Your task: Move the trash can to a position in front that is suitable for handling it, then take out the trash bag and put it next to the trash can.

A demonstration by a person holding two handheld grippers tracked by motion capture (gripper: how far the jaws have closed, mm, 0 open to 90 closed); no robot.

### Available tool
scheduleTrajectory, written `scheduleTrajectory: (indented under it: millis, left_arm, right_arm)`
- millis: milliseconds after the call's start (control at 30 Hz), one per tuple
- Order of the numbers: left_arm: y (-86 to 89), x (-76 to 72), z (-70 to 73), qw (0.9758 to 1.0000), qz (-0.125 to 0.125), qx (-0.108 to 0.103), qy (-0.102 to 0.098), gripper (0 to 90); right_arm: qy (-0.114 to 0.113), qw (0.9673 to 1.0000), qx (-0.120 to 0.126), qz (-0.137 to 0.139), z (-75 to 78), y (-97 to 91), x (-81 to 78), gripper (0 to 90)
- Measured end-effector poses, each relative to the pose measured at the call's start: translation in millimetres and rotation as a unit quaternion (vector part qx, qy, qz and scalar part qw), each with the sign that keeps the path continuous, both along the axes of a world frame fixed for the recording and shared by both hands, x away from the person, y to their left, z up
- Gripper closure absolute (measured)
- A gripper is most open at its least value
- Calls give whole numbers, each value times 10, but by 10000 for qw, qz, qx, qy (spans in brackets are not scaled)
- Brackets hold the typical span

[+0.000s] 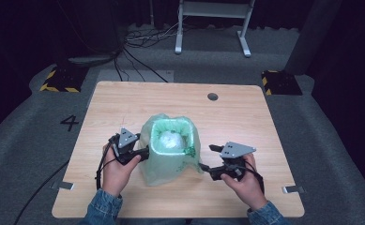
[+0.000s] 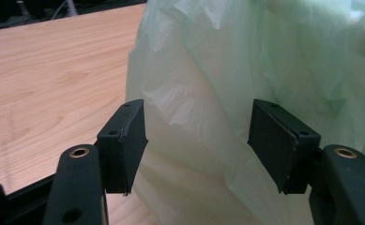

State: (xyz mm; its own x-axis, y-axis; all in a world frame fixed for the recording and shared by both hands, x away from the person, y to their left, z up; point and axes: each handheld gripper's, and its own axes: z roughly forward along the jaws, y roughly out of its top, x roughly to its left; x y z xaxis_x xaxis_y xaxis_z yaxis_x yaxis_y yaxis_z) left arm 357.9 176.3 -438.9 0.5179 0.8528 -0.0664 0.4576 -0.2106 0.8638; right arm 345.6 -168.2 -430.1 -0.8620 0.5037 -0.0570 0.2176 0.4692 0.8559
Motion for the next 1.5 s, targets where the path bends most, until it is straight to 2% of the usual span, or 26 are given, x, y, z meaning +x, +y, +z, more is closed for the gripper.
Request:
scheduleTrajectory:
  millis: [33,100,167,333,367,533,667,700,733,767,833,967,1033,1100,1167,1333,1467,1500]
  left_arm:
    - [-27,0,-6,10000,-59,-6,-9,366]
    - [-81,3,-15,9999,-140,-36,-3,363]
    - [-129,25,-30,9998,-215,-38,-41,352]
    - [-256,106,-89,9991,-415,-52,-86,353]
    - [-287,115,-99,9988,-479,-69,-56,408]
    - [-445,121,-115,9982,-588,20,-103,472]
    - [-537,103,-96,9973,-717,120,-101,481]
    - [-567,90,-96,9973,-722,76,-74,481]
    - [-582,85,-91,9968,-783,144,-106,481]
    - [-607,70,-89,9967,-805,118,-73,479]
    - [-647,59,-82,9962,-854,175,-72,440]
    - [-656,61,-90,9969,-773,141,-96,371]
    - [-635,62,-88,9974,-701,108,-140,288]
    - [-588,39,-60,9978,-631,131,-150,279]
    - [-528,-6,-22,9980,-580,183,-176,268]
    - [-371,-213,60,9981,-500,255,-236,243]
    - [-270,-416,35,9977,-556,342,-161,224]
    - [-247,-510,-7,9971,-679,339,-70,220]
  right_arm:
    - [0,10000,0,0,0,0,0,229]
    - [-37,9998,63,171,29,107,-24,229]
    - [-138,9998,-3,160,35,151,-9,229]
    - [-97,9998,65,133,12,138,54,262]
    - [-121,9999,55,30,-1,127,50,240]
    - [-221,9996,41,-179,-26,81,-9,203]
    - [-193,9993,91,-303,-37,-16,-118,188]
    - [-193,9993,91,-303,-37,-16,-118,188]
    - [-193,9993,90,-317,-36,-39,-139,189]
    - [-194,9992,97,-333,-37,-64,-158,190]
    - [-185,9988,127,-426,-41,-131,-189,193]
    - [-181,9988,139,-435,-43,-165,-210,203]
    - [-229,9988,129,-408,-41,-202,-246,230]
    - [-330,9983,42,-483,-35,-244,-276,219]
    - [-340,9982,15,-492,-35,-271,-290,217]
    - [-277,9976,-132,-616,-65,-424,-367,182]
    - [-174,9971,-292,-682,-144,-541,-429,175]
    - [-159,9971,-297,-681,-165,-556,-433,175]
